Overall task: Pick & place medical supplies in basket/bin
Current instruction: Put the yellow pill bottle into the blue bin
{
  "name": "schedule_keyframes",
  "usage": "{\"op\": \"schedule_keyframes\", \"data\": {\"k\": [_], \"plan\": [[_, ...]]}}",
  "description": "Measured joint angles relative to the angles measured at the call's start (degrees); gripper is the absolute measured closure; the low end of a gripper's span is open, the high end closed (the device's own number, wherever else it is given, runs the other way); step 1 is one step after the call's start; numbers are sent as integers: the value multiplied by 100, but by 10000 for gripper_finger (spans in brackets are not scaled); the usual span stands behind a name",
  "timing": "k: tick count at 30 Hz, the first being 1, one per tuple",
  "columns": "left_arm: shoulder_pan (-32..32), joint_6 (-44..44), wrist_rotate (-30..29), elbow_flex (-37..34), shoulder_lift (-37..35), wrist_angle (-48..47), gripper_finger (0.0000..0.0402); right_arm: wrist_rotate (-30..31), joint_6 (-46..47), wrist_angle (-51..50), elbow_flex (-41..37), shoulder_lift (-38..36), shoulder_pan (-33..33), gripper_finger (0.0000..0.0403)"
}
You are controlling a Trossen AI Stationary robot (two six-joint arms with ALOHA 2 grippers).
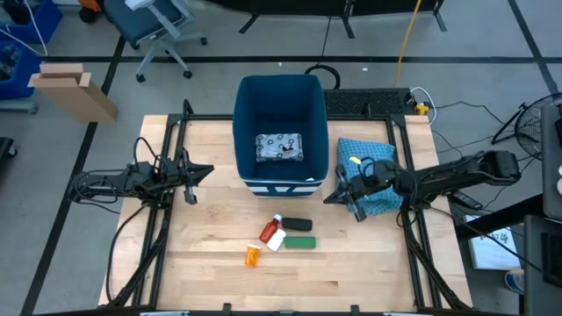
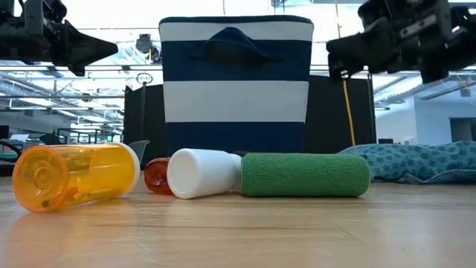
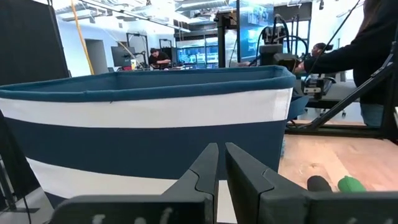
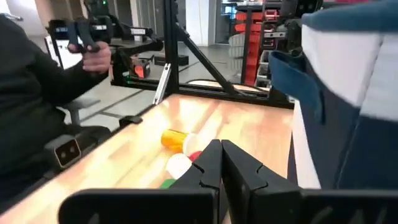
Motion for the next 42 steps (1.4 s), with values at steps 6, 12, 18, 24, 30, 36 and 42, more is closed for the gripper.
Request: {"op": "schedule_keyframes", "data": {"k": [6, 12, 18, 24, 30, 36, 42], "plan": [[1, -64, -42, 0, -1, -348, 369, 2, -144, 702, -374, 81, 26, 403], [-26, -159, 660, 1, 1, -461, 369, 5, 80, 1190, -483, 79, 26, 403], [-583, -406, 711, 421, 487, -930, 369, 19, 302, 1215, -487, 81, 26, 403], [-1431, -786, -391, 1267, 1836, -1367, 369, 34, 224, 1177, -487, 81, 26, 403], [-2079, -1585, -1157, 2567, 3510, -2559, 369, 604, 89, 1129, -487, 81, 26, 403], [-2495, -3632, -1075, 3803, 5156, -4029, 369, 728, -32, 984, -487, 81, 24, 403], [-2985, -4735, -1110, 4590, 6657, -4147, 369, 727, -159, 1003, -487, 81, 24, 403]]}}
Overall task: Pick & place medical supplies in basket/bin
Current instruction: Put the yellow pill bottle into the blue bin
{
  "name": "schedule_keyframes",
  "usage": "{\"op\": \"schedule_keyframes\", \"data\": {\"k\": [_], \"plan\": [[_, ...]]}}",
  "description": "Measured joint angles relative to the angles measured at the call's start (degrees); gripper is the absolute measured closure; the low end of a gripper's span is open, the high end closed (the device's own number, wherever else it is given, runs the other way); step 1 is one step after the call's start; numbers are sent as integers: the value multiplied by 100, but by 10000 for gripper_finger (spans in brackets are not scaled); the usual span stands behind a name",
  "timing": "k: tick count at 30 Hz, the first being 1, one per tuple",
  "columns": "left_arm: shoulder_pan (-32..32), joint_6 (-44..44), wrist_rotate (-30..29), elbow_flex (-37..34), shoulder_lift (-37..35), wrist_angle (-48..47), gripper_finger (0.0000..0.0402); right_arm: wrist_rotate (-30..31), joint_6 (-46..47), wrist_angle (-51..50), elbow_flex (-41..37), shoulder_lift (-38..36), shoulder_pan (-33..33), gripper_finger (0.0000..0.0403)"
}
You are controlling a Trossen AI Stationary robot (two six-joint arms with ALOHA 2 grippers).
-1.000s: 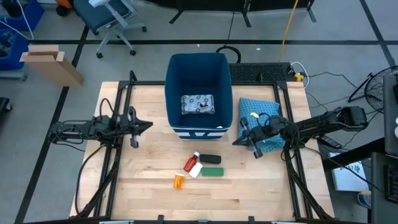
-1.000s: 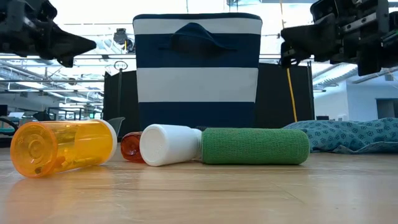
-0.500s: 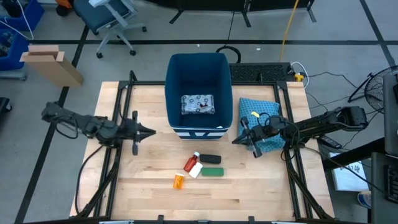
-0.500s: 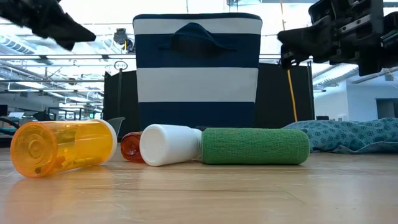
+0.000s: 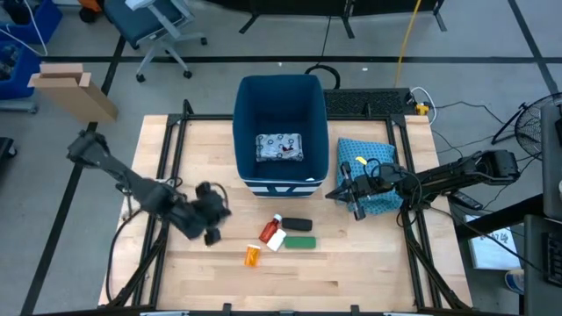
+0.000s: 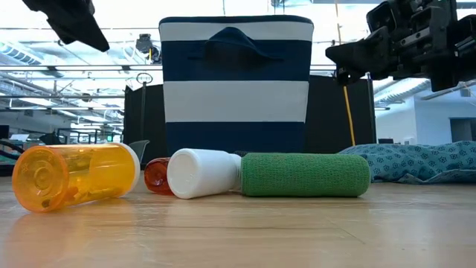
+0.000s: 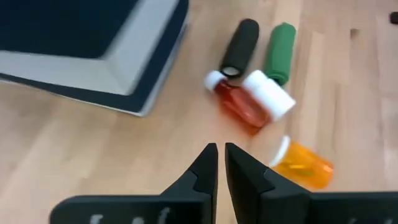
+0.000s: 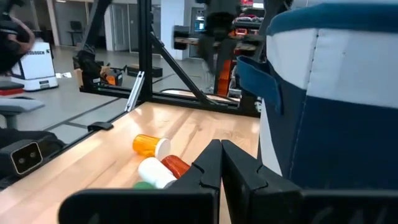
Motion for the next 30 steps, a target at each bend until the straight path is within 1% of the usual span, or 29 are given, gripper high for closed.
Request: {"op": "schedule_keyframes", "data": {"k": [4, 6, 9, 11, 14, 16, 20, 24, 27, 30], "plan": [[-153, -750, -126, 505, 875, 15, 369, -2, 4, -11, 0, 0, 0, 403], [-204, -888, -166, 760, 1308, 64, 365, -3, 7, -11, 0, 0, 0, 403], [-249, -1230, -152, 1166, 1925, 85, 344, -4, 206, -28, 0, 0, 0, 403], [-245, -1478, -83, 1445, 2271, 105, 317, -15, 325, -79, 0, 0, 0, 403], [-168, -1665, 341, 1833, 2712, 110, 262, -19, 476, -251, 2, -2, 2, 403], [-105, -2004, 704, 2005, 2949, 112, 219, -21, 506, -455, 2, 0, 2, 403], [42, -2493, 1321, 2183, 3297, 94, 127, -21, 574, -776, 2, 0, 2, 403], [190, -3042, 1623, 2181, 3466, -84, 50, -24, 613, -867, 2, 0, 2, 403], [279, -3316, 1843, 2160, 3574, -220, 14, -24, 613, -860, 2, -1, 2, 403], [286, -3460, 2052, 2153, 3754, -200, 4, -24, 613, -861, 2, 0, 2, 403]]}}
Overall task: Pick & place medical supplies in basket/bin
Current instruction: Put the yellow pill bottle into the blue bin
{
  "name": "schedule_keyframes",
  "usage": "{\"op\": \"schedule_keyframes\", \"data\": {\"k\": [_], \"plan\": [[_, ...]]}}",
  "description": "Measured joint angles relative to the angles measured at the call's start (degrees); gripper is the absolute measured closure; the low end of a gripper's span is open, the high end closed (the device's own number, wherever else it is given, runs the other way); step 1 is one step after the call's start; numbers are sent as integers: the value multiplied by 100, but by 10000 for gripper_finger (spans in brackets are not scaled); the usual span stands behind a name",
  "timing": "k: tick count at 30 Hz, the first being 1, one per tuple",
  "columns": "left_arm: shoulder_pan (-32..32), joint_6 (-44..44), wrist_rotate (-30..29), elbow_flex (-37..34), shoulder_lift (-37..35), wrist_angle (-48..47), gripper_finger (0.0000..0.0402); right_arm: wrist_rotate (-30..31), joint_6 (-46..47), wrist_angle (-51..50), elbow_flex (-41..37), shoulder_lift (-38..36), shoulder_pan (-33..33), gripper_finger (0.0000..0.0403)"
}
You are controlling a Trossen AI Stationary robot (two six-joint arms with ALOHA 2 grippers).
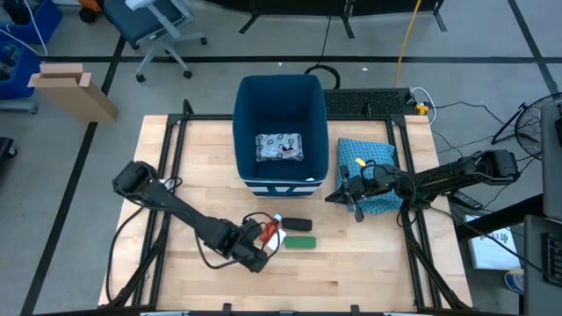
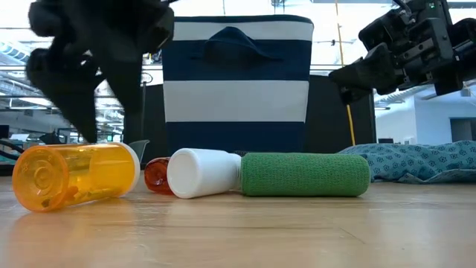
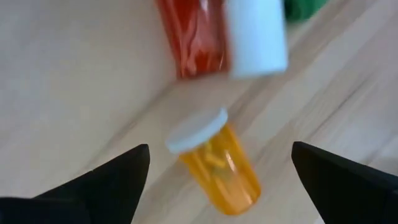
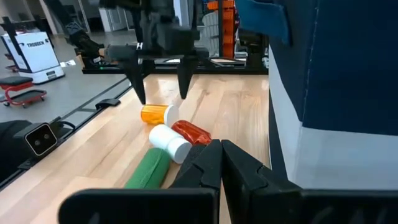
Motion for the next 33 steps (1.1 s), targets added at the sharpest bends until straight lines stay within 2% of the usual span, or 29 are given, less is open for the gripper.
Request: {"op": "schedule_keyframes", "data": {"k": [3, 8, 17, 21, 27, 30, 33], "plan": [[-10, -97, 332, 0, 231, 4, 9, 0, 0, -2, 0, 0, 0, 403], [-1, -108, 264, 0, 555, 222, 24, -1, 1, 0, 0, 0, 0, 403], [15, 492, 230, 28, 876, 239, 56, 2, 2, -1, 0, 0, 0, 403], [81, 828, 481, 10, 783, 69, 99, 3, 2, 0, 0, 0, 0, 403], [145, 1686, 557, -16, 355, -97, 198, 2, 38, 0, 0, -2, 0, 403], [109, 2048, 352, -14, 6, -367, 243, 0, 70, 0, 0, 0, 0, 403], [-47, 2321, -153, -15, -578, -782, 264, 0, 69, -1, 0, 0, 0, 403]]}}
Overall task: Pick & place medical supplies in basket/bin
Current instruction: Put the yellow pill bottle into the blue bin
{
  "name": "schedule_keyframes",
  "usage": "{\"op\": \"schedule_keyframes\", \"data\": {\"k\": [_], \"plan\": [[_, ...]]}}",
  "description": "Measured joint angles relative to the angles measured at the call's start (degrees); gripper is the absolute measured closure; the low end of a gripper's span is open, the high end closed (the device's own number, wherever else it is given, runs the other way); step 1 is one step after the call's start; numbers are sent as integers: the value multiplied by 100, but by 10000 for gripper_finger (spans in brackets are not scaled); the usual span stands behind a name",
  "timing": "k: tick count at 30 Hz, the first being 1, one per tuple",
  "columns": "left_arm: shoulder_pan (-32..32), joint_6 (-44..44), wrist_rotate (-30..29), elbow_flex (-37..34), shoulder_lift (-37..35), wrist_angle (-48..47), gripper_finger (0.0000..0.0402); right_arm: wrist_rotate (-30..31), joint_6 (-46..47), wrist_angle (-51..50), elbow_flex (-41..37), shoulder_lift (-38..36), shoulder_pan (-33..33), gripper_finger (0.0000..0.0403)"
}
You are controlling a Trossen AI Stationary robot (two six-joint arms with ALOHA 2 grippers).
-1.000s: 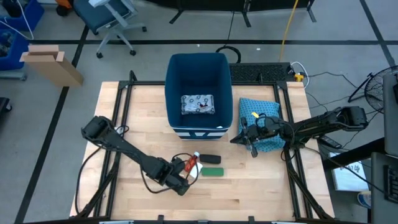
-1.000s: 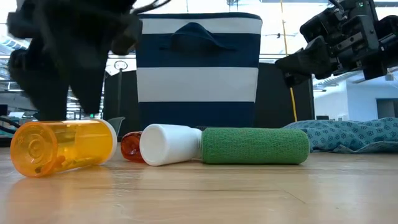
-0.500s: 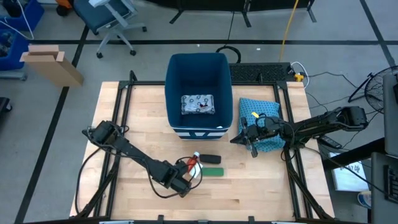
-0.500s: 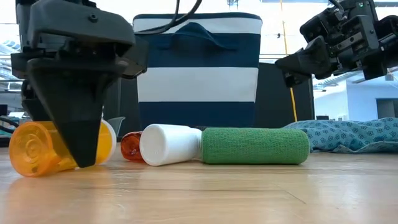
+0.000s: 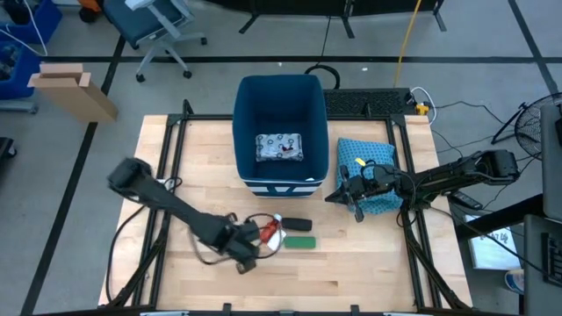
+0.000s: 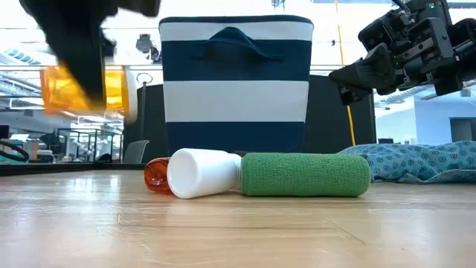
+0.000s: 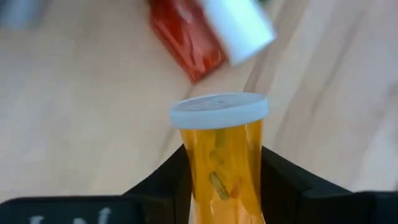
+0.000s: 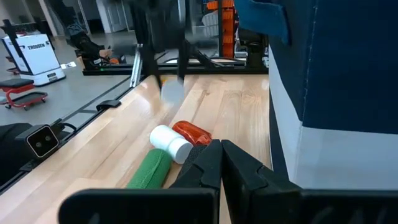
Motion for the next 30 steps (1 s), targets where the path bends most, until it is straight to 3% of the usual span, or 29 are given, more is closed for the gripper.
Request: {"op": "schedule_keyframes", "data": {"k": [8, 12, 17, 20, 23, 27, 30], "plan": [[-969, 1087, -2030, -587, -2201, -103, 238, -12, 143, 140, 0, 0, 0, 403], [-1185, 2275, -2500, -1522, -3579, 857, 246, -375, 15, 422, 0, -1, -2, 403], [-936, 4664, -2249, -3113, -5300, 3123, 255, -1044, -300, 1152, 0, -4, 0, 403], [-633, 5506, -1869, -4044, -6089, 4455, 251, -1060, -504, 1364, 2, -4, 0, 403], [-429, 5908, -1535, -4762, -6642, 5281, 249, -1058, -962, 1289, 2, -7, 0, 403], [-323, 5975, -1488, -5454, -7121, 5635, 249, -1024, -1345, 836, 4, 0, -15, 403], [-324, 6063, -1024, -5978, -7315, 6098, 248, -1021, -1456, 1210, 4, 0, -65, 403]]}}
